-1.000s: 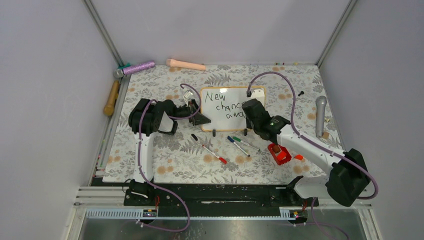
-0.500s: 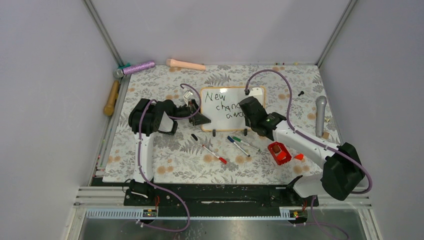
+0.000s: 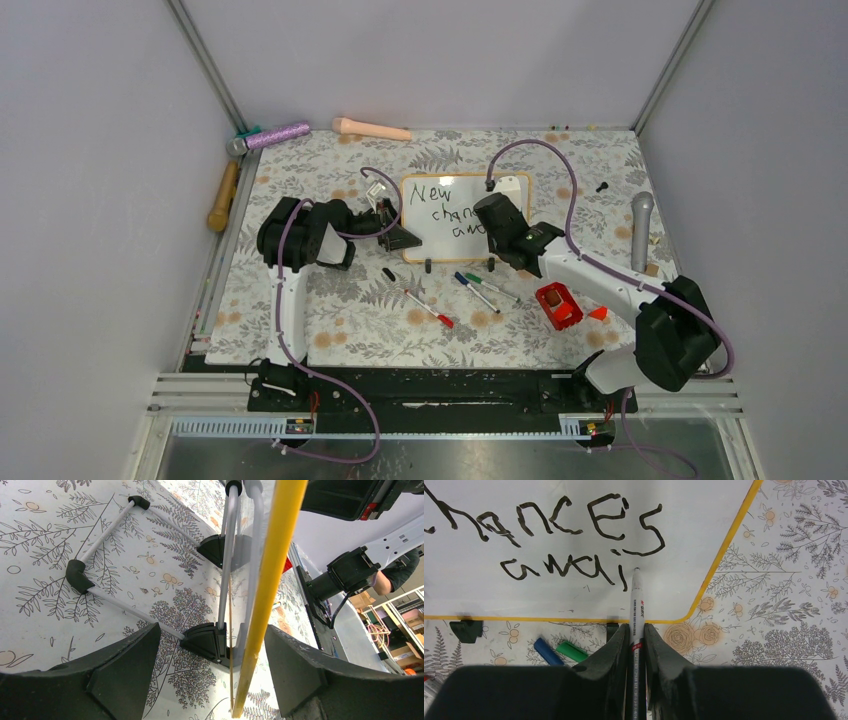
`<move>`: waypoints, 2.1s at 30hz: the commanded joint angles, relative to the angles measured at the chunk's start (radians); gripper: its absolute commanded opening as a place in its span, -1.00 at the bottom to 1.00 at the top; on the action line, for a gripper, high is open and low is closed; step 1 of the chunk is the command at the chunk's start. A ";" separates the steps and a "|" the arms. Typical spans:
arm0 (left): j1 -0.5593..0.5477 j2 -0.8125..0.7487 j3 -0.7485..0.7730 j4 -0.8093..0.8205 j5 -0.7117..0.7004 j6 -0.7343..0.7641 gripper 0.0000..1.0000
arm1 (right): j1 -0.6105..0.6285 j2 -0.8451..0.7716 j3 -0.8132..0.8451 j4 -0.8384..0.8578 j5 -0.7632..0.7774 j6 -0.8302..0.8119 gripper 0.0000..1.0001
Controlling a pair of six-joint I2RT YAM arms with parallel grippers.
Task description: Write a sentence on the whiteboard
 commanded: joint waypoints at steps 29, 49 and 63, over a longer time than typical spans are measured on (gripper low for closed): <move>0.006 0.018 0.000 -0.026 0.008 0.001 0.57 | -0.018 -0.093 -0.011 0.058 0.067 -0.008 -1.00; 0.006 0.019 0.000 -0.025 0.008 0.002 0.57 | -0.020 -0.017 0.031 0.033 0.033 -0.002 -1.00; 0.006 0.017 0.000 -0.025 0.010 0.002 0.57 | -0.023 0.011 0.049 0.033 0.021 -0.006 -1.00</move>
